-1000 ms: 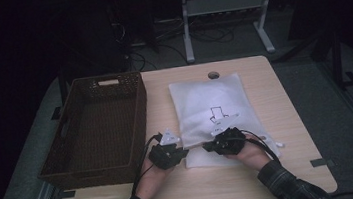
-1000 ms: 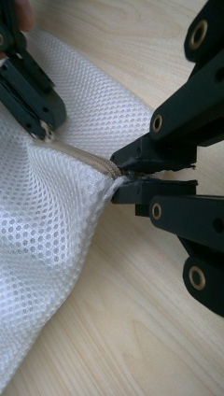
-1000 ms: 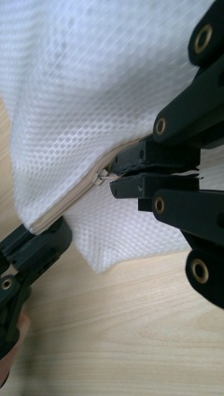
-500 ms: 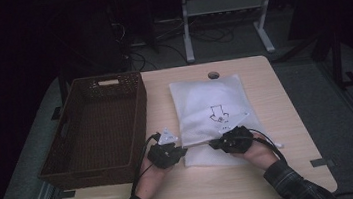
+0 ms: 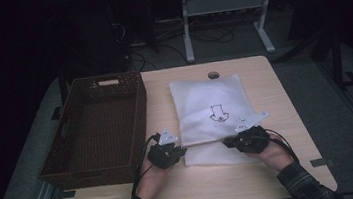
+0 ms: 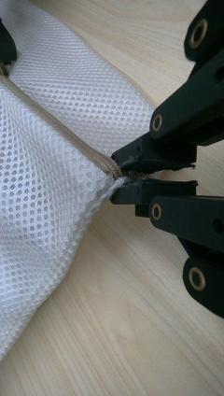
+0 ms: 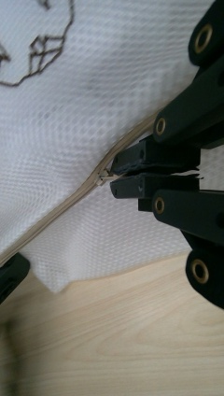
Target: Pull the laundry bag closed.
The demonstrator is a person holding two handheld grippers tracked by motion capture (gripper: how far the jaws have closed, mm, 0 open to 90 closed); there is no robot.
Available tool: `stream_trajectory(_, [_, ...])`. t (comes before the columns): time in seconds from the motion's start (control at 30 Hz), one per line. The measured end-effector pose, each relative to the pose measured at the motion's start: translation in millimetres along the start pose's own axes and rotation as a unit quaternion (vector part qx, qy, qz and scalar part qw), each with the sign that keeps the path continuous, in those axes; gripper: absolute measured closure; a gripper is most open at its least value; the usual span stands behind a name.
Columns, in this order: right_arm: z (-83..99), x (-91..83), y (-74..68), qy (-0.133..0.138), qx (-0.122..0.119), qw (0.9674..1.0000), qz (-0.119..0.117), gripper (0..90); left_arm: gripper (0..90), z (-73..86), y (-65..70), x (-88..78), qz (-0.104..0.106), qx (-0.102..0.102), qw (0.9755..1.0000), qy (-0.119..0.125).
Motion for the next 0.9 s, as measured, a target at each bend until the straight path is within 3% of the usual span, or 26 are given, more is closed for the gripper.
stream_trajectory(0.27, [19.0,-23.2,8.2,0.011,0.016,0.9997,0.017,86.5,83.4,0.7,-0.1,1.2,-0.004,0.0,1.0,-0.003])
stream_trajectory(0.9, [55.9,-56.3,29.9,0.034,0.059,0.9968,0.041,86.2,83.3,-2.1,2.3,5.0,-0.005,-0.005,0.9999,-0.008])
Point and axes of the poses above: each handheld gripper's, and its own axes: x roughly forward along the jaws, z roughly out of its underside, y roughly to its right, the point moved 4 cm from there along x, roughly forward along the jaws, and after that the axes turned 15 degrees about -z, right-handed, at the moved point
